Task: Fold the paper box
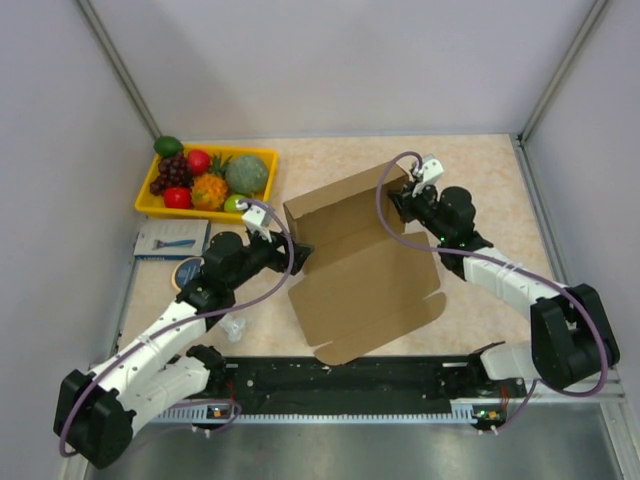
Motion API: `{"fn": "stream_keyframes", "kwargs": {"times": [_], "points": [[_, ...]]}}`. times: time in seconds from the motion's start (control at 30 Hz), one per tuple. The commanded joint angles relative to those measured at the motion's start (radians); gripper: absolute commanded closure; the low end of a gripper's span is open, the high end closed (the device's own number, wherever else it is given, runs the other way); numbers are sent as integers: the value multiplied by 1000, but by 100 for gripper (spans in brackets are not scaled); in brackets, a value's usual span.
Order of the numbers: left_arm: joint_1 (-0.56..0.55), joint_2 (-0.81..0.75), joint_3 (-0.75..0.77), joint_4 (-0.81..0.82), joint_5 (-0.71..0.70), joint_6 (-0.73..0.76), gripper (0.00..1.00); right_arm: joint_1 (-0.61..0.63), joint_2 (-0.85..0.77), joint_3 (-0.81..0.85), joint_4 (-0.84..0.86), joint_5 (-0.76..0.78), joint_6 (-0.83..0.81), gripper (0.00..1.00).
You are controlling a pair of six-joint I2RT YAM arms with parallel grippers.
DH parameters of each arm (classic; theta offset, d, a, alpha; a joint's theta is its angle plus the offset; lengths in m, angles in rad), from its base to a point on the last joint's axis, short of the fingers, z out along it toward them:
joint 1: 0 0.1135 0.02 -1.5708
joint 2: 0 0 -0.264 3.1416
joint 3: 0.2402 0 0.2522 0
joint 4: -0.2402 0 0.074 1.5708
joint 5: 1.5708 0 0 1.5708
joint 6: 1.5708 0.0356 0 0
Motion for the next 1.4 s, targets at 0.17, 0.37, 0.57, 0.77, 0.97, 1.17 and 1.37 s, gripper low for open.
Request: {"fn": "stream_keyframes", "kwargs": {"times": [0.17, 0.37, 0.57, 0.77, 0.97, 1.17, 1.37], "points": [[12, 64, 47, 91, 110, -52, 36, 135, 2, 17, -24, 279, -74, 100], [12, 121, 67, 174, 202, -115, 43, 214, 16, -6, 53, 508, -95, 100], [-2, 131, 84, 44, -6, -108, 35, 212, 16, 2, 21, 452, -45, 100], [-23, 124, 78, -33, -313, -82, 56, 212, -27, -7, 11, 468, 47, 100], [-57, 145, 80, -30, -558, -84, 84, 217, -50, -10, -25, 520, 152, 100], [-126, 269, 190, -142, -759, -72, 93, 284, -28, 36, -126, 671, 184, 100], [-128, 274, 201, -145, -721, -73, 52, 292, -4, 77, -173, 695, 210, 100]]}}
